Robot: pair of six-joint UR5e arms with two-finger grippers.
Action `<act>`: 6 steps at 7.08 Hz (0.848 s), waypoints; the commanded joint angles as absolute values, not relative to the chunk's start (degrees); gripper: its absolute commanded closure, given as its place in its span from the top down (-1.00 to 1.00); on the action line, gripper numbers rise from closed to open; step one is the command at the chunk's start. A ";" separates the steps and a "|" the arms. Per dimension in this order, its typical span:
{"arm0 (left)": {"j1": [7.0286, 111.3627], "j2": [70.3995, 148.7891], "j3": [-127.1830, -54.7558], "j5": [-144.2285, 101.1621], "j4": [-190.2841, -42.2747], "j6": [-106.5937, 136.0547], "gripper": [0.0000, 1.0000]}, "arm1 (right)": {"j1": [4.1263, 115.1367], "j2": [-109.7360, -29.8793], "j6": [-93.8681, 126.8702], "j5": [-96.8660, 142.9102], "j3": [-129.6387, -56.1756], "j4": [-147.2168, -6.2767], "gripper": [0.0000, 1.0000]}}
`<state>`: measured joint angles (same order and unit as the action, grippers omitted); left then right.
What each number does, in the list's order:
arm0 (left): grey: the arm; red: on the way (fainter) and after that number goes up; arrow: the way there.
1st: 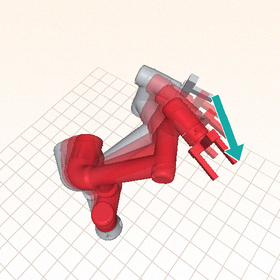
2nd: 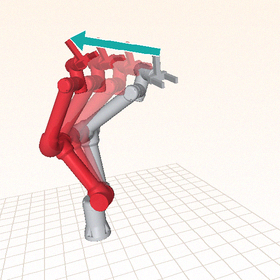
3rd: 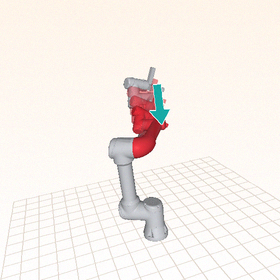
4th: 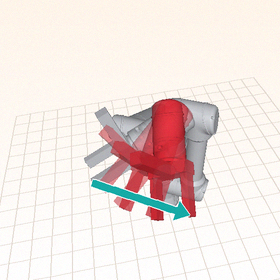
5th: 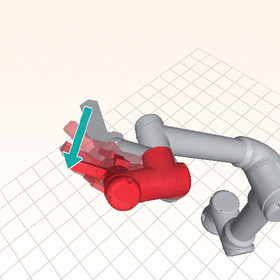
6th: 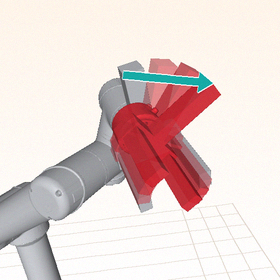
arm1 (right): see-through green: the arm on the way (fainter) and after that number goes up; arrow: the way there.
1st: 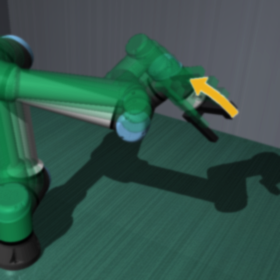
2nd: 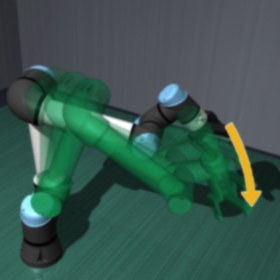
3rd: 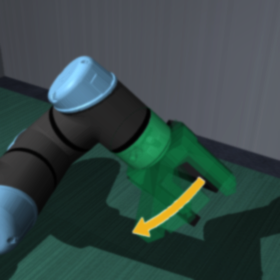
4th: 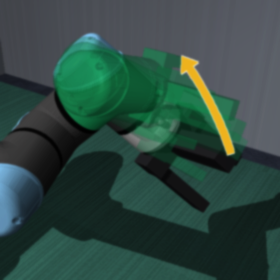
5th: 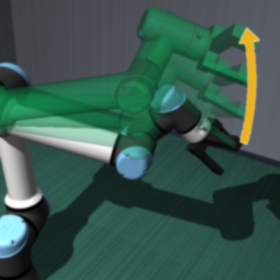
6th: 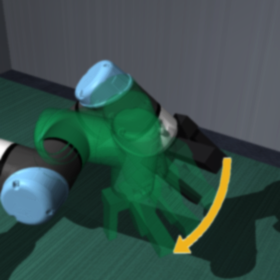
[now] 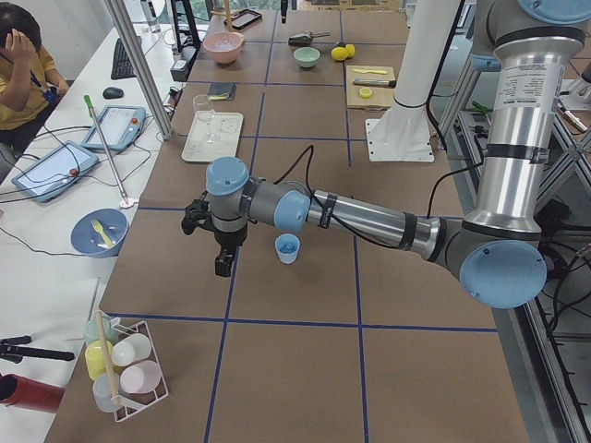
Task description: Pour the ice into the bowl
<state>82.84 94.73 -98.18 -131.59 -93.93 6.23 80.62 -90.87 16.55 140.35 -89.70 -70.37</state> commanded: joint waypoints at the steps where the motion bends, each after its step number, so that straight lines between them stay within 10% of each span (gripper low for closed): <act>1: 82.53 94.57 -98.17 -132.45 -93.87 6.15 1.00 | 76.49 -93.33 22.18 140.89 -89.64 -60.75 1.00; 6: 82.62 94.74 -98.79 -135.79 -94.57 6.15 1.00 | 60.04 -100.53 41.13 135.99 -91.49 -47.72 0.91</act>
<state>82.58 94.58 -98.69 -135.72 -94.52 6.18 62.56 -98.90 40.37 138.00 -91.46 -48.34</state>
